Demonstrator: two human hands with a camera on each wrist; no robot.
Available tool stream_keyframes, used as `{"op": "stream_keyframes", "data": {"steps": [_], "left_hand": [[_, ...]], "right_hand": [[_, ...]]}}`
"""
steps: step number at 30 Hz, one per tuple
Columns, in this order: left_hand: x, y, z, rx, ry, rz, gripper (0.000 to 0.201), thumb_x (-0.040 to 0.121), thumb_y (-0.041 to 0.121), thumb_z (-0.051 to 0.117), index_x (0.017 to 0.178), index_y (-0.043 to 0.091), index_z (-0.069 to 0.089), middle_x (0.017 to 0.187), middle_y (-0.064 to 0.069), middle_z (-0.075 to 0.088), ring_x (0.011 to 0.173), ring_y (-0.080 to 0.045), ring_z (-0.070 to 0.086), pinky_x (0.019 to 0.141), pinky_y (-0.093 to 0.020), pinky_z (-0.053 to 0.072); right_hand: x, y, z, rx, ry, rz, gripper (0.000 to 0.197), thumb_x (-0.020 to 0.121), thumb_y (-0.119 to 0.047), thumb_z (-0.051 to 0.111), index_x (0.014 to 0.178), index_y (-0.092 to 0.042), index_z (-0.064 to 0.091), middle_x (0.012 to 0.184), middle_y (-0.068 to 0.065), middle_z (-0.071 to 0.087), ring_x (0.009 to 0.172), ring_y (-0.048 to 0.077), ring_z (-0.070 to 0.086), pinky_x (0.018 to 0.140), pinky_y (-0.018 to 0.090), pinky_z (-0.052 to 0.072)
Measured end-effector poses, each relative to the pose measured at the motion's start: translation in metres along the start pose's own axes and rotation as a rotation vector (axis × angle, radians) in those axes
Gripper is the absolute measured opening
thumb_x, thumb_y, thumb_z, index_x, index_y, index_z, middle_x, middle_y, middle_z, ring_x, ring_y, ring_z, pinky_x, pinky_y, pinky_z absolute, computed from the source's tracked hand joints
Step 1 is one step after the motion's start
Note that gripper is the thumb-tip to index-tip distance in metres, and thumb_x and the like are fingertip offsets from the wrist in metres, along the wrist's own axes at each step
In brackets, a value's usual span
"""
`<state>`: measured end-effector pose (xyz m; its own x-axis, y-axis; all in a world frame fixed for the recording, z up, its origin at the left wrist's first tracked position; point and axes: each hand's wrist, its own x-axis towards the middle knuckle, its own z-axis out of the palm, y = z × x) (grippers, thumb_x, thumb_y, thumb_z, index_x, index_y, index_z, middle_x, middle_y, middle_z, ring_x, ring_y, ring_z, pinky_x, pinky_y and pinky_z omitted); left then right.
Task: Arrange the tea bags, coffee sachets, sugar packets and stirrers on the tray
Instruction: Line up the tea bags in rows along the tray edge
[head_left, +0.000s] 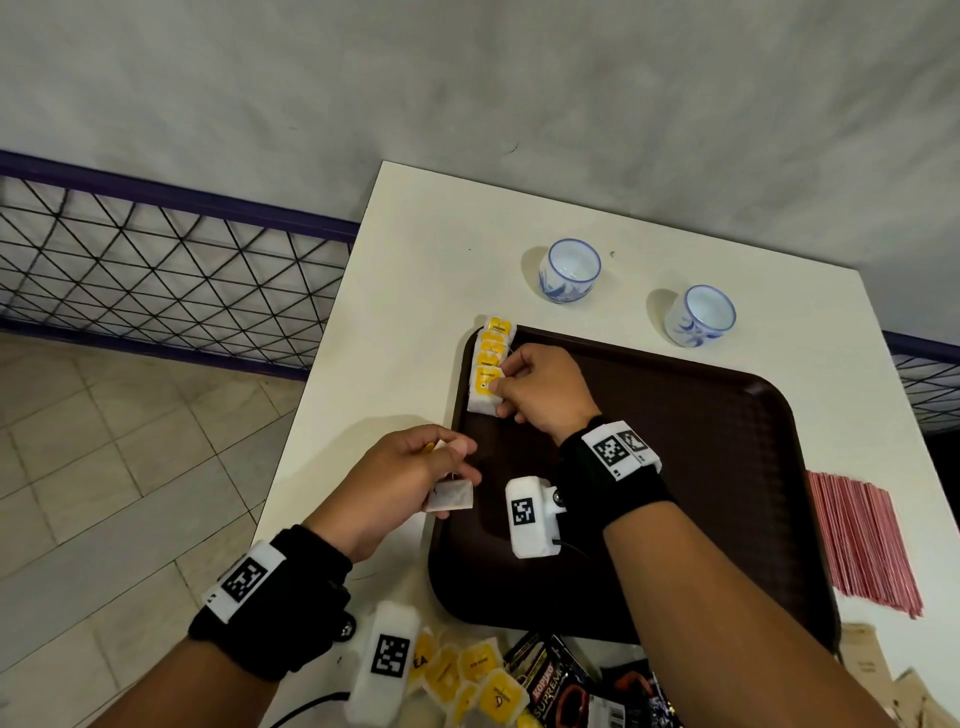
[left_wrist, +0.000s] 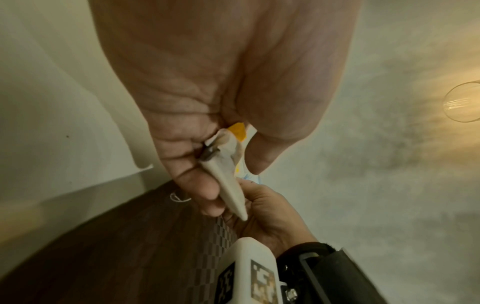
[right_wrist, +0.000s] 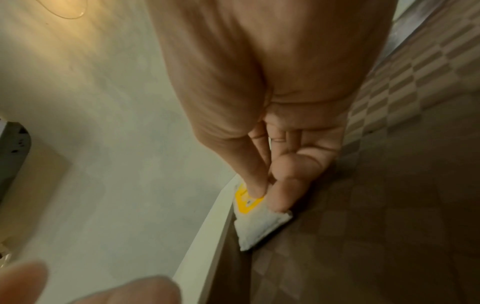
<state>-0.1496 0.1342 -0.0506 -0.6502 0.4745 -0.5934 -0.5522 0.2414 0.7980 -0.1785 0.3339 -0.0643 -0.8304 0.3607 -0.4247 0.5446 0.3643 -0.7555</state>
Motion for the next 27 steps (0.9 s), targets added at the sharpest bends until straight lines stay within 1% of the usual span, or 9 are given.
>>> {"op": "stream_keyframes", "data": {"steps": [3, 8, 13, 15, 17, 19, 21, 24, 27], "left_hand": [[0.000, 0.000, -0.001, -0.033, -0.005, -0.018, 0.022, 0.105, 0.020, 0.051, 0.110, 0.012, 0.070, 0.097, -0.015, 0.077, 0.087, -0.024, 0.071, 0.064, -0.033, 0.053], [0.000, 0.004, -0.004, -0.115, -0.030, -0.042, 0.026, 0.100, 0.005, 0.045, 0.113, 0.007, 0.067, 0.101, -0.024, 0.075, 0.089, -0.030, 0.071, 0.069, -0.038, 0.056], [0.001, 0.004, -0.007, -0.087, -0.043, -0.018, 0.044, 0.087, -0.016, 0.043, 0.117, 0.009, 0.064, 0.104, -0.023, 0.075, 0.095, -0.032, 0.071, 0.076, -0.041, 0.058], [0.001, 0.004, -0.006, -0.037, -0.016, 0.012, 0.047, 0.087, -0.019, 0.045, 0.116, 0.012, 0.064, 0.104, -0.019, 0.076, 0.095, -0.030, 0.071, 0.080, -0.042, 0.058], [0.001, 0.005, -0.005, 0.031, 0.010, 0.051, 0.049, 0.088, -0.018, 0.048, 0.117, 0.018, 0.064, 0.102, -0.009, 0.078, 0.094, -0.025, 0.071, 0.079, -0.039, 0.057], [0.001, 0.005, -0.002, 0.086, 0.030, 0.089, 0.049, 0.088, -0.014, 0.052, 0.117, 0.023, 0.064, 0.100, 0.001, 0.079, 0.096, -0.020, 0.070, 0.078, -0.033, 0.055], [0.002, 0.006, 0.001, 0.108, 0.052, 0.119, 0.047, 0.089, -0.011, 0.055, 0.115, 0.027, 0.066, 0.099, 0.006, 0.079, 0.095, -0.018, 0.070, 0.082, -0.033, 0.055], [0.002, 0.006, 0.007, 0.105, 0.070, 0.139, 0.041, 0.092, -0.006, 0.059, 0.112, 0.029, 0.069, 0.105, 0.003, 0.078, 0.101, -0.021, 0.072, 0.096, -0.044, 0.058], [0.002, 0.006, 0.011, 0.068, 0.074, 0.136, 0.037, 0.094, -0.005, 0.059, 0.111, 0.027, 0.070, 0.107, 0.001, 0.077, 0.102, -0.023, 0.072, 0.098, -0.047, 0.057]], "right_hand": [[0.001, 0.000, 0.003, -0.009, 0.014, -0.001, 0.013, 0.084, -0.004, 0.071, 0.092, -0.007, 0.061, 0.072, 0.011, 0.068, 0.050, 0.017, 0.066, 0.042, 0.024, 0.047], [-0.002, -0.001, 0.003, -0.031, 0.035, -0.009, 0.015, 0.084, -0.007, 0.071, 0.094, -0.006, 0.060, 0.075, 0.012, 0.070, 0.052, 0.018, 0.068, 0.045, 0.025, 0.050], [-0.019, -0.003, -0.007, -0.052, 0.108, -0.108, 0.016, 0.081, -0.018, 0.077, 0.087, -0.018, 0.063, 0.080, 0.004, 0.069, 0.067, 0.021, 0.070, 0.064, 0.029, 0.055], [-0.036, -0.005, -0.011, -0.020, 0.050, -0.102, 0.015, 0.083, -0.019, 0.077, 0.089, -0.014, 0.065, 0.077, 0.002, 0.068, 0.062, 0.017, 0.068, 0.056, 0.023, 0.052], [-0.055, -0.003, -0.013, 0.033, -0.040, -0.065, 0.019, 0.085, -0.019, 0.077, 0.092, -0.007, 0.065, 0.072, 0.003, 0.065, 0.056, 0.017, 0.065, 0.045, 0.019, 0.044], [-0.069, 0.002, -0.012, 0.079, -0.116, -0.012, 0.024, 0.086, -0.023, 0.077, 0.095, -0.005, 0.065, 0.072, 0.005, 0.066, 0.058, 0.019, 0.066, 0.044, 0.023, 0.043], [-0.078, 0.009, -0.009, 0.118, -0.172, 0.007, 0.025, 0.086, -0.022, 0.077, 0.098, -0.005, 0.063, 0.078, 0.011, 0.070, 0.061, 0.020, 0.068, 0.045, 0.025, 0.045], [-0.085, 0.018, -0.006, 0.198, -0.205, -0.016, 0.022, 0.087, -0.013, 0.075, 0.102, -0.005, 0.061, 0.087, 0.018, 0.070, 0.062, 0.020, 0.069, 0.045, 0.024, 0.045], [-0.088, 0.023, -0.005, 0.248, -0.189, -0.030, 0.020, 0.088, -0.004, 0.072, 0.106, -0.005, 0.061, 0.089, 0.021, 0.069, 0.062, 0.020, 0.069, 0.045, 0.023, 0.046]]}}
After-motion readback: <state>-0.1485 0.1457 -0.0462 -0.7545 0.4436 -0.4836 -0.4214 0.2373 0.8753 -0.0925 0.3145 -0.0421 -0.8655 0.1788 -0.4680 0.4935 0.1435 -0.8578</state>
